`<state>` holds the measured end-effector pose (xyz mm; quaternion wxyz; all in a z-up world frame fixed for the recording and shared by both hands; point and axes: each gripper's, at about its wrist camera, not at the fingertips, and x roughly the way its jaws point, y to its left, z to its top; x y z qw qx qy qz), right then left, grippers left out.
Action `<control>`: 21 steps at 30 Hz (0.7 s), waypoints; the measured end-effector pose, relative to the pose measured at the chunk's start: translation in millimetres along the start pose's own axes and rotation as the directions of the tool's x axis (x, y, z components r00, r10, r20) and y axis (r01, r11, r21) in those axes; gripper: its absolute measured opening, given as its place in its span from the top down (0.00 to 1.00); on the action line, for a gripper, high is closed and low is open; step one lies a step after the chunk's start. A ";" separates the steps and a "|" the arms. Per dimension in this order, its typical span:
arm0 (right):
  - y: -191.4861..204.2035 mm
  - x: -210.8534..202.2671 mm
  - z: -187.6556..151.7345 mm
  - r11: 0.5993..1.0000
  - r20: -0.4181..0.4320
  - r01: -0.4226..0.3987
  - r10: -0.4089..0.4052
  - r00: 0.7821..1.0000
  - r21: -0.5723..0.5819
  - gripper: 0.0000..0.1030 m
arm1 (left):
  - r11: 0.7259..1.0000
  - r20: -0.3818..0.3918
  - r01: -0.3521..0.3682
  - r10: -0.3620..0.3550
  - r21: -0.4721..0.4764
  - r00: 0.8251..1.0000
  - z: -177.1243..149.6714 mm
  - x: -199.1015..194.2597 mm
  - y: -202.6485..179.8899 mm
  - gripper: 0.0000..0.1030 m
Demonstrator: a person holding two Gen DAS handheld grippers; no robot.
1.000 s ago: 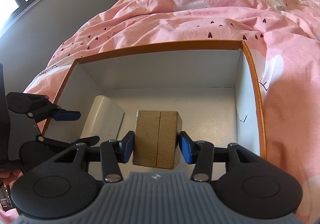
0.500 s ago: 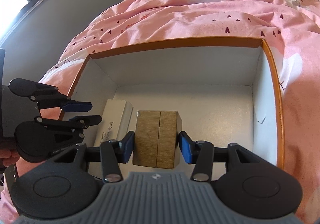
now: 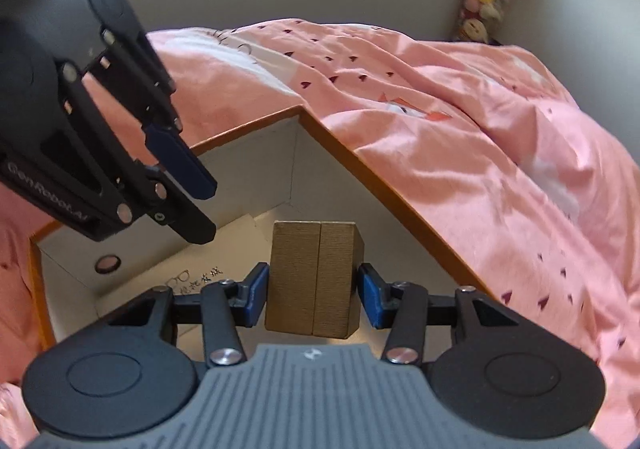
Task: Organize objects
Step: 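Lower the tan box into the orange box with the right tool while the left releases the case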
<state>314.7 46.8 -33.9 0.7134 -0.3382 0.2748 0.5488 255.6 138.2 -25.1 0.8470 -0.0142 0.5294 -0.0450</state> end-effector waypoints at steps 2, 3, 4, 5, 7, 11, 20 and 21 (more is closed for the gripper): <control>5.9 11.0 1.6 0.995 0.000 -0.003 0.003 1.000 -0.105 0.51 | 1.000 0.008 0.021 -0.021 -0.014 1.000 0.2 1.4 4.5 0.69; 8.8 15.3 2.4 0.989 0.004 -0.006 0.006 1.000 -0.149 0.51 | 0.999 0.011 0.034 -0.033 -0.018 0.999 0.2 1.8 6.8 0.69; 11.3 19.0 3.1 0.981 0.011 -0.006 0.009 1.000 -0.194 0.51 | 0.999 0.013 0.043 -0.043 -0.018 0.999 0.3 2.1 8.4 0.69; 13.8 22.1 4.3 0.972 0.021 -0.001 0.006 1.000 -0.234 0.51 | 0.999 0.012 0.049 -0.049 -0.020 0.999 0.6 2.8 10.2 0.69; 17.3 27.7 7.3 0.956 0.036 0.002 0.009 0.999 -0.294 0.51 | 0.999 0.010 0.047 -0.047 -0.026 0.999 1.5 4.6 13.3 0.69; 24.4 38.9 13.5 0.936 0.036 -0.015 0.029 0.999 -0.352 0.51 | 0.997 0.010 0.059 -0.058 -0.055 0.998 4.2 8.0 19.4 0.69; 37.3 42.9 8.6 0.882 0.081 0.105 -0.076 0.994 -0.460 0.44 | 0.997 0.014 0.050 -0.049 -0.060 0.999 5.8 11.0 19.3 0.69; 36.7 42.4 7.8 0.881 0.085 0.118 -0.089 0.992 -0.458 0.44 | 0.997 0.014 0.048 -0.047 -0.058 0.999 5.6 10.7 18.7 0.69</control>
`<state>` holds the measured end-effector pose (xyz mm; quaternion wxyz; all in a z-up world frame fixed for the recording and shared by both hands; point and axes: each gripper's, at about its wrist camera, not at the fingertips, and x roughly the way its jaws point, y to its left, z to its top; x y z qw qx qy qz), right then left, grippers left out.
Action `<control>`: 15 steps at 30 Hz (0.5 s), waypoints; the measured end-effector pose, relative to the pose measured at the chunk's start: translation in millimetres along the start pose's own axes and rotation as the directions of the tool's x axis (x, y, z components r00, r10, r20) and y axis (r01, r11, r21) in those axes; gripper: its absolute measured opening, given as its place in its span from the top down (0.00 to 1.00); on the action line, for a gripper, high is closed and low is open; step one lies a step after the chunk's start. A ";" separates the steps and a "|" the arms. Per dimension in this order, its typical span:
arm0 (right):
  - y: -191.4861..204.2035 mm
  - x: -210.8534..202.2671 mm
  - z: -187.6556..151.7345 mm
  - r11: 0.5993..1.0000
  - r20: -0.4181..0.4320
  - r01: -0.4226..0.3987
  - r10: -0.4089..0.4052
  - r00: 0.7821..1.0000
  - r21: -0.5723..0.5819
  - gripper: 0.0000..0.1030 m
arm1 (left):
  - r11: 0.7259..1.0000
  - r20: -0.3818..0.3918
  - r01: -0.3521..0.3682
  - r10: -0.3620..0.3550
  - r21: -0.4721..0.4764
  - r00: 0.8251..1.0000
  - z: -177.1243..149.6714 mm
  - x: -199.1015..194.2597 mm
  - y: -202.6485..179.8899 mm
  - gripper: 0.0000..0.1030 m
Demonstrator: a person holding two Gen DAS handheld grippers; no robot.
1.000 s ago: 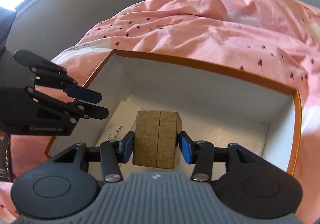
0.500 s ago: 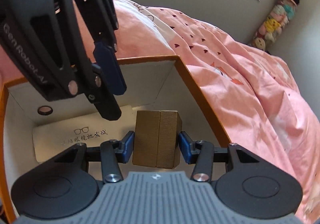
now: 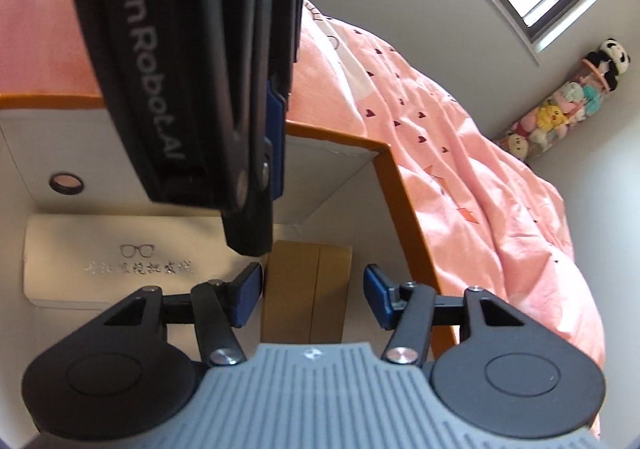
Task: Organize objects
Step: 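Lower the tan box into the orange box with the right tool while the left releases the case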
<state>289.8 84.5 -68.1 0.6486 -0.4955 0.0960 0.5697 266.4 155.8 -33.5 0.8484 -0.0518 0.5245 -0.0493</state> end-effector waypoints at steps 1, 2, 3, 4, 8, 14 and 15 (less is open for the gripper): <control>-0.9 0.2 -1.2 1.000 -0.011 0.015 -0.015 1.000 0.007 0.44 | 1.000 0.000 -0.003 0.003 0.002 1.000 -0.5 -0.2 -0.6 0.69; -2.3 0.3 -2.4 0.999 -0.022 0.027 -0.026 0.999 0.020 0.44 | 1.000 0.000 -0.005 0.005 0.003 1.000 -0.7 -0.2 -1.1 0.69; -4.3 0.4 -3.5 0.999 -0.034 0.031 -0.030 0.999 0.039 0.43 | 1.000 -0.001 -0.008 0.008 0.005 1.000 -1.0 -0.2 -1.5 0.69; -7.1 0.3 -4.7 0.997 -0.048 0.031 -0.028 0.998 0.064 0.43 | 1.000 0.000 -0.010 0.010 0.006 1.000 -1.3 -0.4 -1.9 0.69; -23.0 2.0 -14.7 0.973 -0.126 0.027 0.002 0.992 0.229 0.41 | 1.000 -0.002 -0.016 0.016 0.010 1.000 -2.1 0.4 -3.2 0.69; -36.0 10.4 -28.2 0.916 -0.166 -0.001 0.073 0.983 0.401 0.44 | 1.000 -0.002 -0.025 0.025 0.007 1.000 -1.6 1.0 -4.2 0.69; -35.6 12.9 -28.8 0.908 -0.179 0.000 0.083 0.980 0.418 0.45 | 1.000 -0.002 -0.026 0.026 0.010 1.000 -1.8 0.8 -4.8 0.69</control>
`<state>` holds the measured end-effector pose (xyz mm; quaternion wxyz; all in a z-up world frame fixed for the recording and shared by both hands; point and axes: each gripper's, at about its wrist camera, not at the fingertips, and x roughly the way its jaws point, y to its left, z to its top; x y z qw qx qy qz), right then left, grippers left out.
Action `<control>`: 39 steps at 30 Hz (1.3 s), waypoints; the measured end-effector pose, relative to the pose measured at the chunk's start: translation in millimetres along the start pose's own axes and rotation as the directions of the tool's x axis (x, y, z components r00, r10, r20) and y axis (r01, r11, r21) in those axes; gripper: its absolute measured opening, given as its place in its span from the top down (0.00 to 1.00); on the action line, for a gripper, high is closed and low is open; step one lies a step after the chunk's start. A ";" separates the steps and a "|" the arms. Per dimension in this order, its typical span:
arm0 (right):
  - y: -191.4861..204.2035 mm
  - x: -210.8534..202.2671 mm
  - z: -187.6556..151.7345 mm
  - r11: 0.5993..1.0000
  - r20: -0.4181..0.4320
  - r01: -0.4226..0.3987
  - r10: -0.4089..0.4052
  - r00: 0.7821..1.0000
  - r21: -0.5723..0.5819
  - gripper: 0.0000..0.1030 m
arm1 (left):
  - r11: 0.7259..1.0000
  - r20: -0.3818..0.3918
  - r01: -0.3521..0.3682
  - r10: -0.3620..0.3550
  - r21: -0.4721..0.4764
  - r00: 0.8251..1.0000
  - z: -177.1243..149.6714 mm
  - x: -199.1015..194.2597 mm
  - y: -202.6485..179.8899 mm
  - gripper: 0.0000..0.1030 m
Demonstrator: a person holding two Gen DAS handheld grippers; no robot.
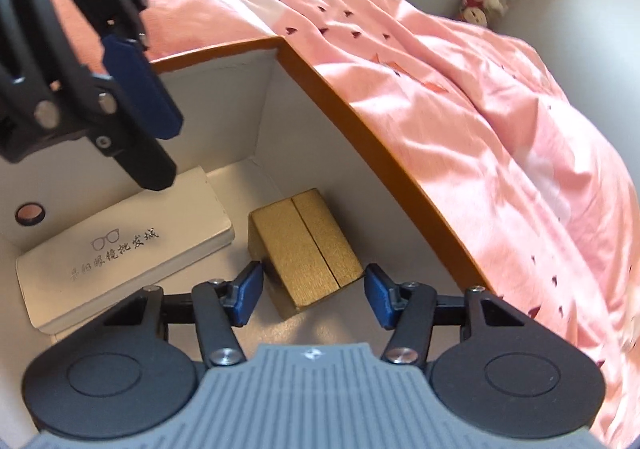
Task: Organize objects
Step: 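Lower the tan box into the orange box with the right tool while the left releases the case, then withdraw both tools from the box toward the remaining items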
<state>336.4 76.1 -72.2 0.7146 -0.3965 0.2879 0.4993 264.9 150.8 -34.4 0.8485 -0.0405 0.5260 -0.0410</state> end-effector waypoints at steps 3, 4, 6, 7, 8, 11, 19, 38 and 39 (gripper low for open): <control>-1.4 7.8 -2.1 0.999 -0.042 -0.013 0.015 0.999 0.046 0.42 | 1.000 -0.002 -0.006 0.006 0.012 1.000 -0.3 0.4 -1.1 0.69; -0.6 9.1 -4.4 0.998 -0.051 -0.019 0.021 0.998 0.055 0.42 | 1.000 -0.003 -0.007 0.007 0.014 1.000 -0.2 0.5 -1.4 0.69; 3.1 9.2 -9.8 0.997 -0.067 -0.024 0.029 0.997 0.071 0.54 | 1.000 -0.005 -0.009 0.009 0.017 1.000 -0.2 1.2 -1.7 0.69; 4.1 9.7 -10.5 0.996 -0.070 -0.035 0.041 0.997 0.082 0.59 | 1.000 -0.006 -0.009 0.009 0.016 1.000 0.2 1.6 -1.5 0.69; 5.2 9.9 -10.9 0.995 -0.070 -0.046 0.053 0.996 0.091 0.74 | 1.000 -0.006 -0.009 0.009 0.016 1.000 0.3 1.8 -1.4 0.69; 8.7 13.7 -6.3 0.993 -0.045 -0.074 0.078 0.996 0.089 0.83 | 1.000 -0.005 -0.009 0.009 0.017 1.000 0.2 1.8 -1.2 0.69; 30.8 20.4 10.2 0.992 0.018 -0.125 0.126 0.992 -0.007 1.00 | 1.000 -0.005 -0.005 0.005 0.024 1.000 1.9 3.2 -0.4 0.70; 52.5 1.9 -2.6 0.953 -0.122 -0.294 0.300 0.946 0.066 1.00 | 1.000 0.055 0.020 -0.019 -0.022 0.998 -13.4 -19.3 -5.1 0.69; 55.6 2.6 -1.8 0.950 -0.123 -0.305 0.312 0.942 0.068 1.00 | 0.999 0.060 0.020 -0.019 -0.030 0.998 -14.7 -21.7 -4.7 0.70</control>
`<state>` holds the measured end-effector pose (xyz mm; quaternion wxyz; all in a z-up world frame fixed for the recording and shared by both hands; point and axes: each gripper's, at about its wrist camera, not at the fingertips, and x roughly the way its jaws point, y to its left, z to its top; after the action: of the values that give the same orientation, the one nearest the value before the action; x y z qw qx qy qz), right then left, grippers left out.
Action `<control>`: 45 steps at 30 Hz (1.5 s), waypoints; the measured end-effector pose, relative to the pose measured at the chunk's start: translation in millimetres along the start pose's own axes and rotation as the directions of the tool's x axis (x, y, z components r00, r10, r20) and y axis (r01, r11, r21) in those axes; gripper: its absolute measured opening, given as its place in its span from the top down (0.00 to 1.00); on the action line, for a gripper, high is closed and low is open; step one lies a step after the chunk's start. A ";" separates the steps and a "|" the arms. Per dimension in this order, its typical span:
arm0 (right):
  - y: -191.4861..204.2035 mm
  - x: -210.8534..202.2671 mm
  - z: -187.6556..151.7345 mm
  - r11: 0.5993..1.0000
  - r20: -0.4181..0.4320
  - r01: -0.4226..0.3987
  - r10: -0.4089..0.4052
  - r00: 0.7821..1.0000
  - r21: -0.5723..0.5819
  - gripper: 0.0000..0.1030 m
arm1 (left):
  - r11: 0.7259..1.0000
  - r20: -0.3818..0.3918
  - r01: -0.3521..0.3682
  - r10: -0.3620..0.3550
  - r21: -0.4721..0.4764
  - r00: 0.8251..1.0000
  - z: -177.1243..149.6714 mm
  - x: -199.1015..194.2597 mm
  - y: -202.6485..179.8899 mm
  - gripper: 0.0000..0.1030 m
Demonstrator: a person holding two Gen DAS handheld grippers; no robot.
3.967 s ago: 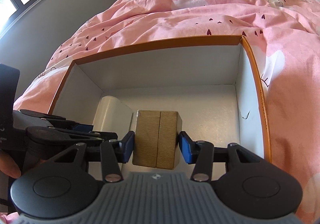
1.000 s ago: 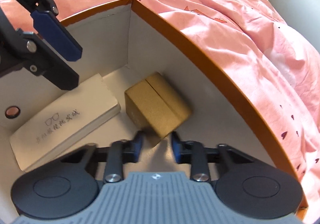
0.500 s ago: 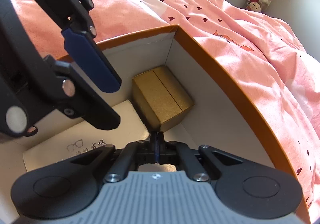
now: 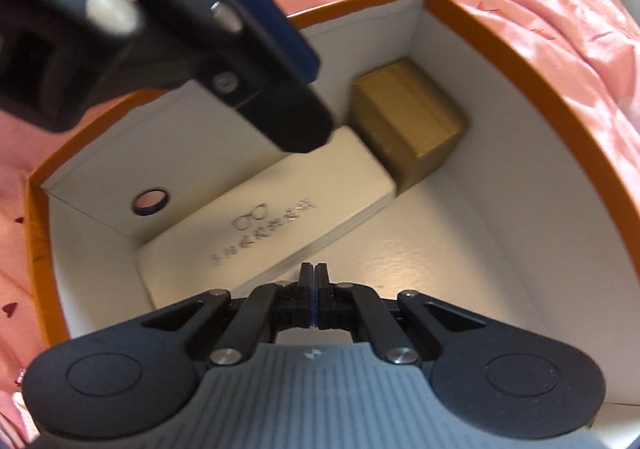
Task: Organize objects
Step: 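Withdraw both tools from the box toward the remaining items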
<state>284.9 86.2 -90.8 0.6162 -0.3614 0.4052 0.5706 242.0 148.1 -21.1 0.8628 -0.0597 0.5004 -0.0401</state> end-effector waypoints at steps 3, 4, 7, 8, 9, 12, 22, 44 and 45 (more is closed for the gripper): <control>5.2 2.7 2.9 1.000 -0.004 0.009 -0.009 1.000 0.007 1.00 | 1.000 0.017 -0.015 0.015 -0.022 1.000 -4.2 -6.6 2.4 0.68; 5.5 2.8 2.9 1.000 -0.005 0.011 -0.011 1.000 0.013 1.00 | 0.999 0.018 -0.007 0.007 -0.036 1.000 -5.5 -9.0 3.6 0.68; 4.6 0.1 1.4 0.999 -0.001 0.003 -0.003 1.000 0.036 1.00 | 0.998 0.036 -0.005 0.007 -0.057 0.999 -9.5 -16.7 3.5 0.67; 4.5 -2.1 1.2 0.999 0.004 0.001 -0.001 1.000 0.046 1.00 | 0.998 0.045 -0.010 0.013 -0.058 0.999 -11.1 -19.6 2.0 0.67; 5.5 -6.2 0.9 0.999 0.012 0.009 -0.010 1.000 0.051 1.00 | 0.998 0.056 -0.018 0.021 -0.063 0.998 -13.2 -23.7 -1.0 0.67; 11.9 -25.7 -1.7 0.998 0.054 0.041 -0.044 0.998 0.057 1.00 | 0.997 0.103 -0.020 0.027 -0.069 0.994 -21.4 -37.3 -12.8 0.65; 50.8 -108.9 -38.2 0.958 0.185 0.208 -0.245 0.952 0.197 0.83 | 0.993 0.249 -0.016 0.045 -0.114 0.967 -65.8 -75.6 -58.9 0.58; 155.2 -162.1 -155.0 0.749 0.230 0.213 -0.439 0.868 0.627 0.40 | 0.993 0.092 0.102 -0.096 -0.058 0.991 -162.7 -71.0 -85.6 0.53; 158.1 -162.9 -158.8 0.742 0.225 0.210 -0.439 0.870 0.636 0.40 | 0.993 0.063 0.107 -0.104 -0.058 0.993 -165.7 -66.5 -85.3 0.51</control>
<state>110.2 -110.9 -4.7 0.8521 -0.1054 0.3718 0.3529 64.3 61.9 -33.3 0.8718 -0.1136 0.4716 -0.0685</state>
